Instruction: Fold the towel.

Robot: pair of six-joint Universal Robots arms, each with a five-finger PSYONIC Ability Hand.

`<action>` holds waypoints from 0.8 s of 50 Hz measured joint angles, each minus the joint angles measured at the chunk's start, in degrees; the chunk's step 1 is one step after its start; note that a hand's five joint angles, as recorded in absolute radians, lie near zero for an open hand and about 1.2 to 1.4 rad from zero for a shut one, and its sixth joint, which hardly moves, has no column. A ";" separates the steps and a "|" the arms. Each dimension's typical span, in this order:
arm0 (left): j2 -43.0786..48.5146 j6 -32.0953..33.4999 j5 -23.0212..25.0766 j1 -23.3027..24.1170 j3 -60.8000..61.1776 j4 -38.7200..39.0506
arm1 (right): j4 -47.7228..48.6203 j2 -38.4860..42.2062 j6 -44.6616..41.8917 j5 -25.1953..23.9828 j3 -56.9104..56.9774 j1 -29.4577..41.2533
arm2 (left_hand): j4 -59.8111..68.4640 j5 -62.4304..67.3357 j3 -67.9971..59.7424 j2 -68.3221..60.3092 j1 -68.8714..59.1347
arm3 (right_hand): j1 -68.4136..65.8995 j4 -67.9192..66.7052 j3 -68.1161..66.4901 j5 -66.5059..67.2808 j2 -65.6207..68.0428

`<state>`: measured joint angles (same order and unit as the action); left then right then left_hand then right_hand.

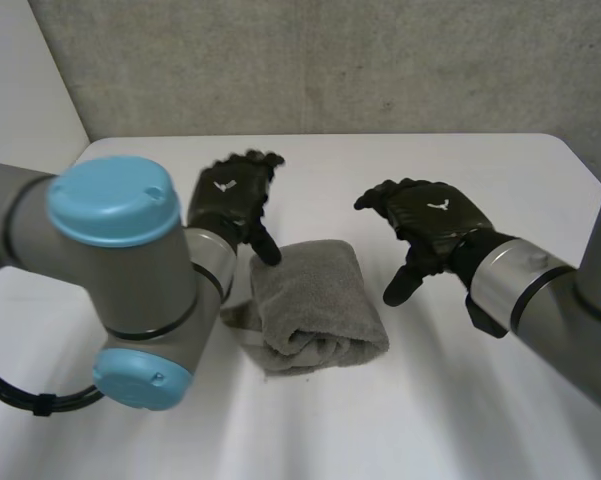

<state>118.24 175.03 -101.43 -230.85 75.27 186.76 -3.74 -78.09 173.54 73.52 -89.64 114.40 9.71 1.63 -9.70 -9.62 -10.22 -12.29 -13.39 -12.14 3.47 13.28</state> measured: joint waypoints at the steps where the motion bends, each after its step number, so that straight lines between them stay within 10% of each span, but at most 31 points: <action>1: 0.79 -0.46 0.22 0.19 -0.43 -0.55 | -0.31 0.37 0.80 -1.06 0.26 -0.83 | 0.00 0.00 0.00 0.00 0.00 | 0.00 0.00 0.00 0.01 0.00; 22: 7.42 -1.80 -4.59 -0.39 5.97 -11.29 | -2.84 27.39 3.93 -8.55 17.19 1.19 | -0.13 0.00 0.15 0.15 0.11 | 0.00 0.00 0.00 -0.12 0.00; 40: 3.24 -1.68 -4.40 -0.39 3.82 -11.12 | -2.99 22.14 -3.58 -0.72 17.65 2.20 | -0.15 -0.04 0.15 0.17 0.12 | 0.00 0.00 0.00 -0.14 0.00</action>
<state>121.49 173.34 -105.82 -231.24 79.10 175.65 -6.73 -55.95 169.96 72.80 -71.99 116.60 9.56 1.60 -9.55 -9.45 -10.10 -12.29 -13.39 -12.14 3.33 13.28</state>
